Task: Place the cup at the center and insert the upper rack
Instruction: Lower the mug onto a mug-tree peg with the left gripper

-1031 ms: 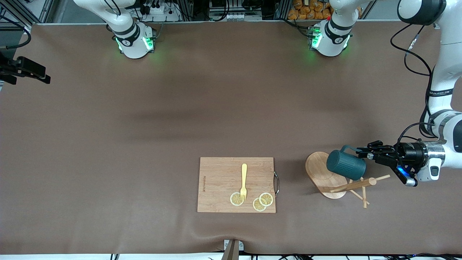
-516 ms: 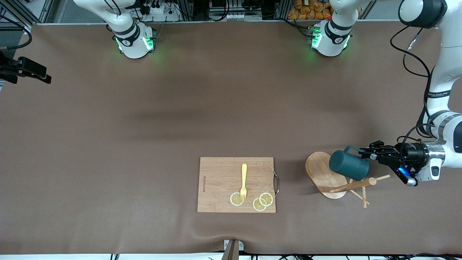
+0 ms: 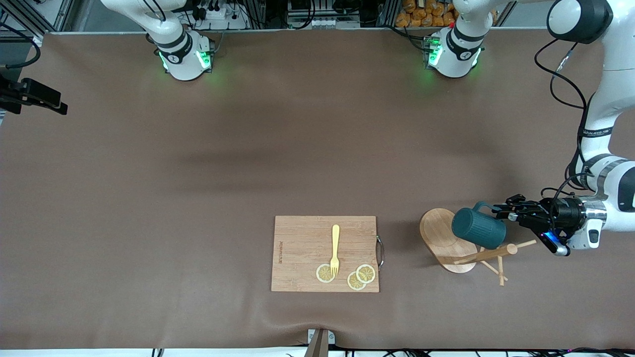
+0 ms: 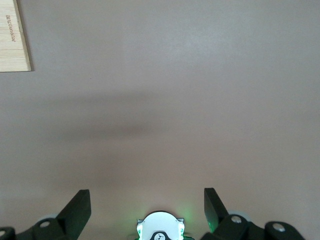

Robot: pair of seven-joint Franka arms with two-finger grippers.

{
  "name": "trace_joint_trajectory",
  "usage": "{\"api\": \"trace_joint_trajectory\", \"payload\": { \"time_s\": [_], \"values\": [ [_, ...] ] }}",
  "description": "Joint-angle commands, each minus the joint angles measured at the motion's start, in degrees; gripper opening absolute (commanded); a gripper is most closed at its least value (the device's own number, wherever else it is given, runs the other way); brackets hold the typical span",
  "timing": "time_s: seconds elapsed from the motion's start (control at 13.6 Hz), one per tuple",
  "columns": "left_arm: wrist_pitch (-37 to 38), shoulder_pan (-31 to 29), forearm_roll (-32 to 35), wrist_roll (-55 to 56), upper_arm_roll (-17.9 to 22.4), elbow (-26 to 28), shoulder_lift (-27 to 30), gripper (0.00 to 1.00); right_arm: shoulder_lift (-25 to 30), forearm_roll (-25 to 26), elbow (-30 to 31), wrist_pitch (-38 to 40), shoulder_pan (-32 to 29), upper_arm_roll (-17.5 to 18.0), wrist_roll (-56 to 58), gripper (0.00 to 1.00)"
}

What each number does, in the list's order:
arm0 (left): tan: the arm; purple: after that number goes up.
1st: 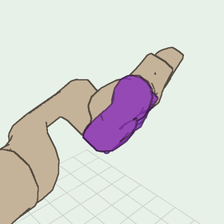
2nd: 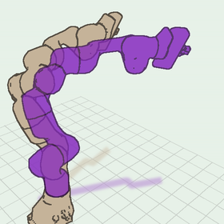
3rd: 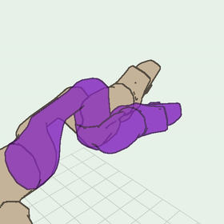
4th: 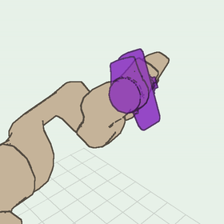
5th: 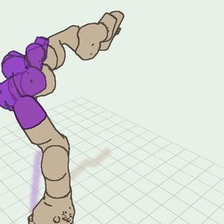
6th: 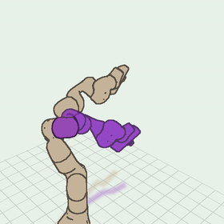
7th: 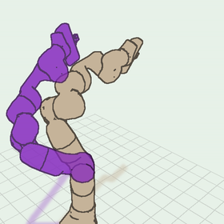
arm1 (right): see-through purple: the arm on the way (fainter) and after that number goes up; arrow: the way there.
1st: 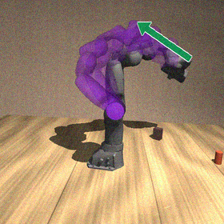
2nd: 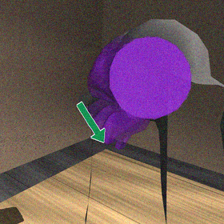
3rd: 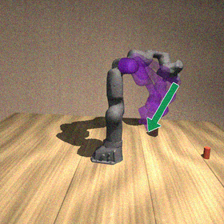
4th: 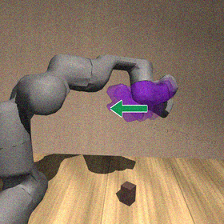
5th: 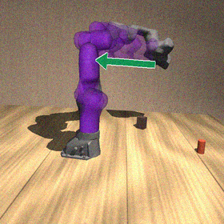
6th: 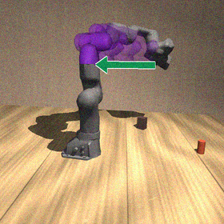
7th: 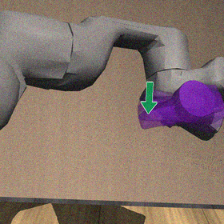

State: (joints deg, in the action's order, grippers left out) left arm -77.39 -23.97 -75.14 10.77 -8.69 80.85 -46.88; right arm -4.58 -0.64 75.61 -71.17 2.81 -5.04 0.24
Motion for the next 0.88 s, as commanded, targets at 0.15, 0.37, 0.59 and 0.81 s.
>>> {"api": "trace_joint_trajectory", "payload": {
  "time_s": [0.15,0.37,0.59,0.81],
  "values": [
    [1.36,-0.55,-2.03,-1.55,-0.62,-1.31,-1.89,0.25,0.27,1.51,-0.02,0.68,0.70,0.03,-1.46,1.00],
    [1.36,-0.55,-4.05,-1.46,-0.62,-1.23,-2.16,0.67,0.27,1.16,-0.02,0.68,0.70,0.29,-3.67,1.00],
    [2.15,-0.55,-5.98,-0.76,-0.62,-1.31,-1.63,1.00,0.27,1.16,-0.02,0.68,0.70,0.29,-3.75,1.00],
    [2.85,-0.55,-7.21,-0.49,-0.80,-1.40,-1.28,1.00,0.27,1.16,-0.02,0.42,0.70,0.29,-3.75,1.00]
  ]
}}
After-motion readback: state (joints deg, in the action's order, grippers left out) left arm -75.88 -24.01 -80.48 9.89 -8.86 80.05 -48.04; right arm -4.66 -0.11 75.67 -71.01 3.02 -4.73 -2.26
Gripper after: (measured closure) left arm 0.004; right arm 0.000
